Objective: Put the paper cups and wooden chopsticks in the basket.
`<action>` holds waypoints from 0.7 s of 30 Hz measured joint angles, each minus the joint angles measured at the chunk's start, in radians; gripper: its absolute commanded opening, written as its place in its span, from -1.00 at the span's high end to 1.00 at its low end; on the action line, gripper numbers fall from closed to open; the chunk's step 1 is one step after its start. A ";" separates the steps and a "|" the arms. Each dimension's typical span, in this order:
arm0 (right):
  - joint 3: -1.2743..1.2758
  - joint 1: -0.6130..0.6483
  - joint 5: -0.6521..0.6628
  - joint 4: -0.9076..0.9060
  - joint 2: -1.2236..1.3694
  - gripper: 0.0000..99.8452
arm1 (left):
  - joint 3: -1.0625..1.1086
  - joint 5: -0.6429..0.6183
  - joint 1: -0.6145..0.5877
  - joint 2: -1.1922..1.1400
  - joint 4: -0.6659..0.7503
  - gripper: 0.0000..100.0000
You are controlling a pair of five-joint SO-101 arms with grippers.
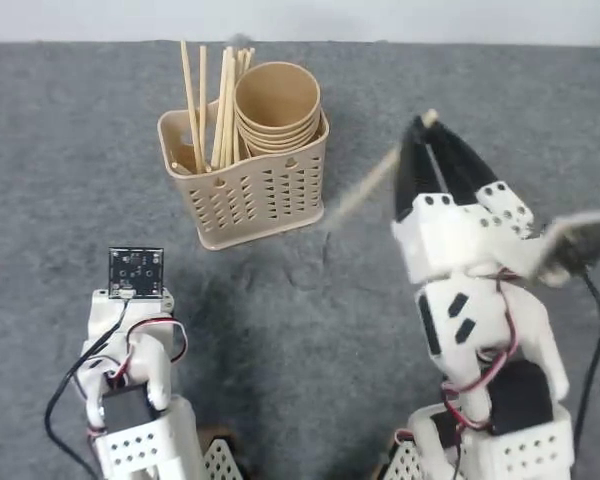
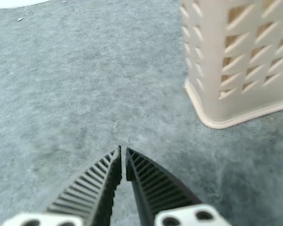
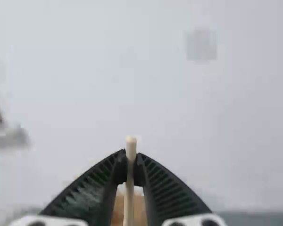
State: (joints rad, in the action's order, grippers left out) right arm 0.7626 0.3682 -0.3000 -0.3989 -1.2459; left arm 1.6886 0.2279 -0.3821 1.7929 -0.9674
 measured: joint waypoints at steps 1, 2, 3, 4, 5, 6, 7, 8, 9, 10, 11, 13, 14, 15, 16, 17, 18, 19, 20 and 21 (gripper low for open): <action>0.000 0.034 -0.011 0.061 0.000 0.98 | 0.000 0.000 0.011 0.000 -0.005 0.97; 0.000 0.063 -0.015 0.121 0.005 0.98 | 0.000 0.000 0.023 0.000 -0.018 0.97; -0.011 0.095 -0.017 0.178 0.015 0.98 | 0.000 0.000 0.038 0.000 -0.032 0.97; -0.032 0.127 -0.017 0.219 0.034 0.98 | 0.000 0.000 0.057 0.000 -0.046 0.97; -0.057 0.158 -0.017 0.245 0.052 0.98 | 0.000 0.000 0.074 0.000 -0.060 0.97; -0.087 0.181 -0.006 0.259 0.083 0.98 | 0.000 0.000 0.086 0.000 -0.069 0.97; -0.120 0.192 0.011 0.270 0.117 0.98 | 0.000 0.000 0.092 0.000 -0.075 0.97; -0.155 0.196 0.021 0.276 0.157 0.98 | 0.000 0.000 0.095 0.000 -0.078 0.97; -0.190 0.198 0.029 0.281 0.204 0.98 | 0.000 0.000 0.097 0.000 -0.080 0.97; -0.230 0.198 0.032 0.281 0.256 0.98 | 0.000 0.000 0.097 0.000 -0.081 0.97; -0.264 0.199 0.034 0.281 0.298 0.98 | 0.000 0.000 0.097 0.000 -0.081 0.97; -0.345 0.201 0.034 0.281 0.385 0.98 | 0.000 0.000 0.100 0.000 -0.081 0.97; -0.387 0.201 0.034 0.282 0.428 0.98 | 0.000 0.000 0.100 0.000 -0.081 0.97; -0.425 0.204 0.034 0.282 0.474 0.98 | 0.000 0.000 0.101 0.000 -0.081 0.97; -0.460 0.206 0.034 0.282 0.517 0.98 | 0.000 0.000 0.103 0.000 -0.089 0.97; -0.489 0.206 0.034 0.282 0.562 0.98 | 0.000 0.000 0.104 0.000 -0.106 0.97; -0.512 0.206 0.034 0.282 0.605 0.98 | 0.000 0.000 0.106 0.000 -0.127 0.97; -0.531 0.207 0.034 0.282 0.647 0.98 | 0.000 0.000 0.106 0.000 -0.152 0.97; -0.543 0.207 0.034 0.282 0.690 0.98 | 0.000 0.000 0.106 0.000 -0.175 0.97; -0.549 0.207 0.034 0.282 0.730 0.98 | 0.000 0.000 0.106 0.002 -0.196 0.97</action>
State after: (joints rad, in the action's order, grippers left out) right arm 0.2133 0.5754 -0.2662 -0.1166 -0.5155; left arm 1.6886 0.2279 -0.2762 1.7944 -1.1638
